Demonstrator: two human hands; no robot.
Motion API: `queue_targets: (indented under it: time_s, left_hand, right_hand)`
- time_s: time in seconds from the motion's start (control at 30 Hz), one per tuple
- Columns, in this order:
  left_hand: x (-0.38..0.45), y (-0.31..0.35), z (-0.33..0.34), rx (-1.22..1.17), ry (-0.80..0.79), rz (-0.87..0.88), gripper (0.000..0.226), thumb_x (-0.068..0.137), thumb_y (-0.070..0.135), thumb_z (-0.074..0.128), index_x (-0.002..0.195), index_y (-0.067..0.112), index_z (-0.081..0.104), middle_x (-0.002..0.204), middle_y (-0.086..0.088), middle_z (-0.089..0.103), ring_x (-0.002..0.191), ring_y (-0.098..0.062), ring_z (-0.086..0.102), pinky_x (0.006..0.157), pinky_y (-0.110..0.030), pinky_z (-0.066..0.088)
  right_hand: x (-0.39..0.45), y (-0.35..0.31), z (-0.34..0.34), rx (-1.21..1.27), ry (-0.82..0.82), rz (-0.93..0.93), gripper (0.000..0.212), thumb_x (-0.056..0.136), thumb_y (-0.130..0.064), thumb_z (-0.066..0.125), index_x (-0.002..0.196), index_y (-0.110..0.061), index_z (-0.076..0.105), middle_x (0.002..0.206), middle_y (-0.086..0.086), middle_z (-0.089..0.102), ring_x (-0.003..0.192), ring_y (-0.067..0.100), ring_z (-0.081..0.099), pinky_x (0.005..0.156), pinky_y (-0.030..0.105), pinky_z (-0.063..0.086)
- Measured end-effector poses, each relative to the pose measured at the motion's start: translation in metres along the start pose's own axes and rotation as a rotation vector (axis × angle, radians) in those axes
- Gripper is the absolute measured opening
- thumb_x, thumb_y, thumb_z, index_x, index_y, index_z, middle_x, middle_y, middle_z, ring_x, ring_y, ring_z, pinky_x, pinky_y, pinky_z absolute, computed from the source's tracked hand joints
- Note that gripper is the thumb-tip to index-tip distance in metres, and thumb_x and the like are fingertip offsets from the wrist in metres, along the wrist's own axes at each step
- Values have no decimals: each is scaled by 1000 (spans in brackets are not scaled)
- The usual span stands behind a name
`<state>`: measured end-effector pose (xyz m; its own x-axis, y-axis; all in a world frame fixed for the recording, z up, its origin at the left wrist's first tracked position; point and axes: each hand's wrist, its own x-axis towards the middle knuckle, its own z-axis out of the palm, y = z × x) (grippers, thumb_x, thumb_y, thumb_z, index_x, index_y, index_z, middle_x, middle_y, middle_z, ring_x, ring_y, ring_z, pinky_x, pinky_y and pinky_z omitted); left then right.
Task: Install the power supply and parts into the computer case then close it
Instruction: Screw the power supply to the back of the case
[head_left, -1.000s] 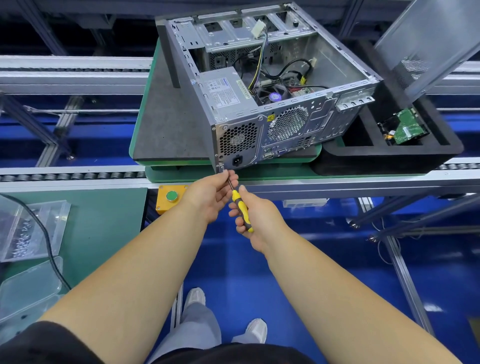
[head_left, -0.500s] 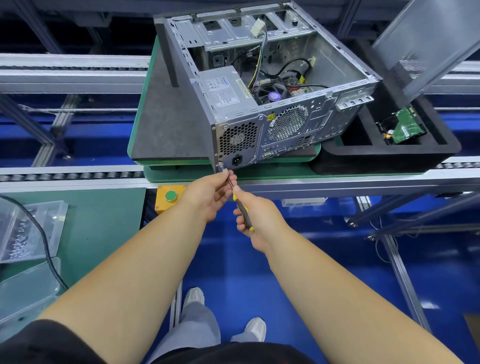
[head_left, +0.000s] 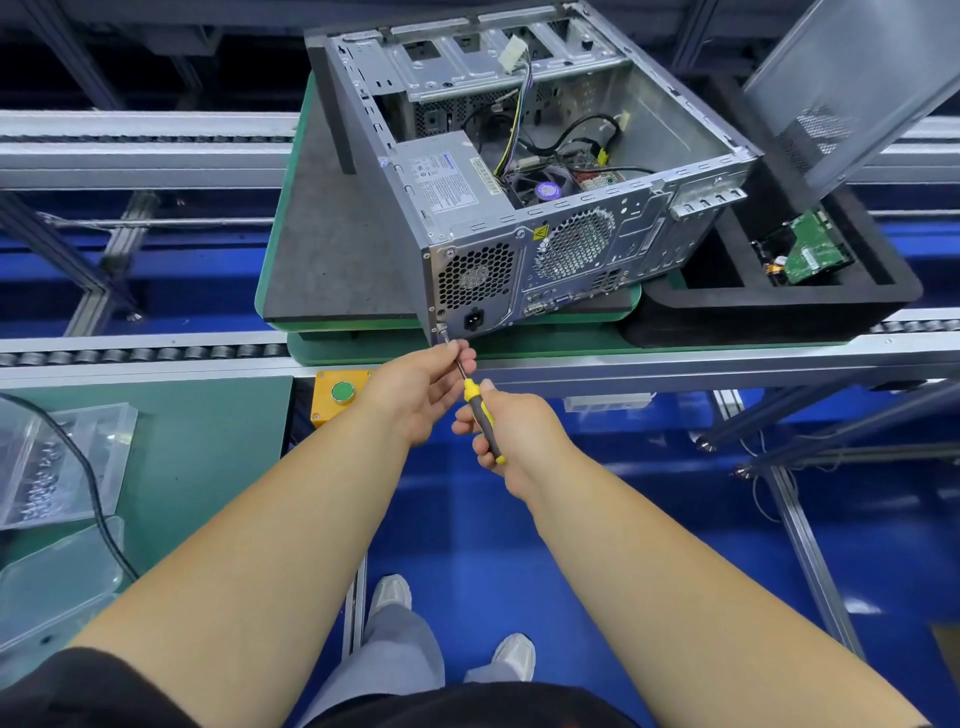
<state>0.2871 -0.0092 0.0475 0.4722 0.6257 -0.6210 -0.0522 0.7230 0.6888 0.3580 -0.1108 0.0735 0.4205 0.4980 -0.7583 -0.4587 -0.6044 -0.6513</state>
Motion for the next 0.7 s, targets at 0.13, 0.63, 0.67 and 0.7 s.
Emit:
queue_targets:
  time_s: [0.13, 0.63, 0.67, 0.7]
  left_hand:
    - [4, 1, 2, -1, 41, -5, 7, 92, 14, 63, 91, 9, 68, 72, 1, 74, 64, -4, 69, 53, -16, 53]
    - [11, 3, 9, 64, 139, -74, 19, 82, 25, 75, 71, 12, 67, 54, 6, 64, 39, -3, 51, 41, -14, 43]
    - [12, 4, 9, 65, 138, -76, 20, 82, 25, 76, 71, 12, 66, 53, 6, 64, 39, -2, 51, 41, -15, 43]
    - [12, 4, 8, 64, 133, -77, 20, 82, 25, 76, 71, 12, 66, 54, 6, 64, 40, -2, 51, 43, -15, 44]
  right_hand:
    - [-1, 1, -2, 115, -72, 54, 44, 101, -41, 49, 81, -7, 69, 60, 2, 66, 43, 9, 45, 41, 20, 38]
    - [4, 0, -1, 125, 8, 50, 51, 99, -47, 50, 76, -7, 72, 53, -1, 54, 42, 8, 40, 41, 20, 33]
    - [2, 2, -1, 149, -10, 37, 47, 95, -49, 56, 80, -7, 70, 57, 0, 53, 44, 9, 41, 41, 20, 34]
    - [0, 3, -1, 145, -10, 12, 40, 91, -48, 63, 83, -9, 68, 59, 1, 53, 46, 10, 42, 42, 21, 35]
